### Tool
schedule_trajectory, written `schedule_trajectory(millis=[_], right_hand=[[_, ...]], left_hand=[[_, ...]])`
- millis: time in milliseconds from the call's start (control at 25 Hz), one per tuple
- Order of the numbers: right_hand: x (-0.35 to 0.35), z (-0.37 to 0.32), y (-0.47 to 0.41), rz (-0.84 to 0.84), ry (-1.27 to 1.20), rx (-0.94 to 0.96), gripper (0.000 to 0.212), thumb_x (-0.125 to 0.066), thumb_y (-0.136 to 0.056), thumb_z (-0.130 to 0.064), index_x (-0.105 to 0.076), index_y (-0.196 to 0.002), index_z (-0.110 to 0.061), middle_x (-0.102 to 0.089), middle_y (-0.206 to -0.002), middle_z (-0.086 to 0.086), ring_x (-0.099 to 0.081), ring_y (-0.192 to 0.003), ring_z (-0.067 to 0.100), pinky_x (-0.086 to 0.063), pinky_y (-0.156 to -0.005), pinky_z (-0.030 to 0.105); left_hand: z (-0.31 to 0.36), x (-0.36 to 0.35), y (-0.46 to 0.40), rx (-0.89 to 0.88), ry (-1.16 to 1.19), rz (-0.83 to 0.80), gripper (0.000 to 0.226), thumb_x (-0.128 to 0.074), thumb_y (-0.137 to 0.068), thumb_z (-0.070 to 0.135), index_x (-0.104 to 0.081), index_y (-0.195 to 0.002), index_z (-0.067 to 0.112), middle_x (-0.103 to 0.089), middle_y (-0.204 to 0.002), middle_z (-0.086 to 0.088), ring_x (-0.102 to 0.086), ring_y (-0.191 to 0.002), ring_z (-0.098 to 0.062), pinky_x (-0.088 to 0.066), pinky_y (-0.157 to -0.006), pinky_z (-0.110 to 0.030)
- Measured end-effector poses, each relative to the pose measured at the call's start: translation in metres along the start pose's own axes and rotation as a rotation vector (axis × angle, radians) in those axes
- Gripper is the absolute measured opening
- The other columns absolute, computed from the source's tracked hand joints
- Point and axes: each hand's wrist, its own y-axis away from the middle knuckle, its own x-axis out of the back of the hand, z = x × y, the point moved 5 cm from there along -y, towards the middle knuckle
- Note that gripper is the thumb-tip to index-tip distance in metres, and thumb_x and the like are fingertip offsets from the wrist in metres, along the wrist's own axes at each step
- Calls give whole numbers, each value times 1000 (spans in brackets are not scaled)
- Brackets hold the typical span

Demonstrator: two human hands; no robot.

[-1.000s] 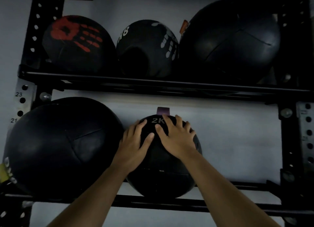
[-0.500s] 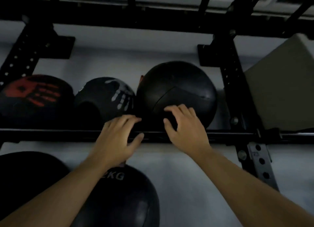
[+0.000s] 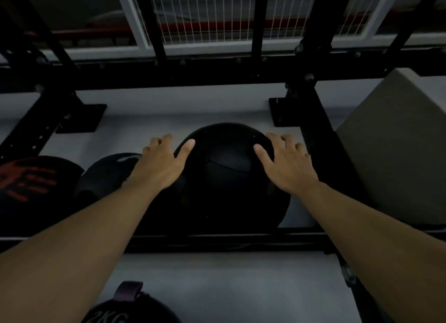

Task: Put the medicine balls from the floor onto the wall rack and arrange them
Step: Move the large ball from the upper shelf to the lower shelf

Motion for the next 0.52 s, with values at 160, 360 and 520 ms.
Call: schedule_trajectory(millis=[160,360,520], right_hand=[[-22,-2,-21,-8,-192,-70,69,-26,-101,-70,-36,-156,-30,-41,-156,18,-41,-139,46,-36,-110,57],[-41,29,-33,49,-608,-340,77,-38,-91,-80,-46,-152,-33,-46,-154,15,-44,-141,42,-38,-116,55],[-56,41,-35,1,-804,-473,94,-45,-80,-88,-48,-152,-28,-52,-154,14,-52,-138,37,-41,-117,52]], left_hand=[[8,-22,-20,78,146,-86,98,-22,-96,85,-29,-168,19,-32,-172,-18,-33,-157,-42,-31,-126,-58],[4,-42,-30,166,387,-107,105,-30,-88,93,-29,-167,25,-36,-171,-16,-38,-155,-42,-34,-125,-57],[-2,-56,-31,269,550,-25,111,-33,-84,96,-35,-165,20,-42,-167,-18,-39,-153,-43,-36,-124,-59]])
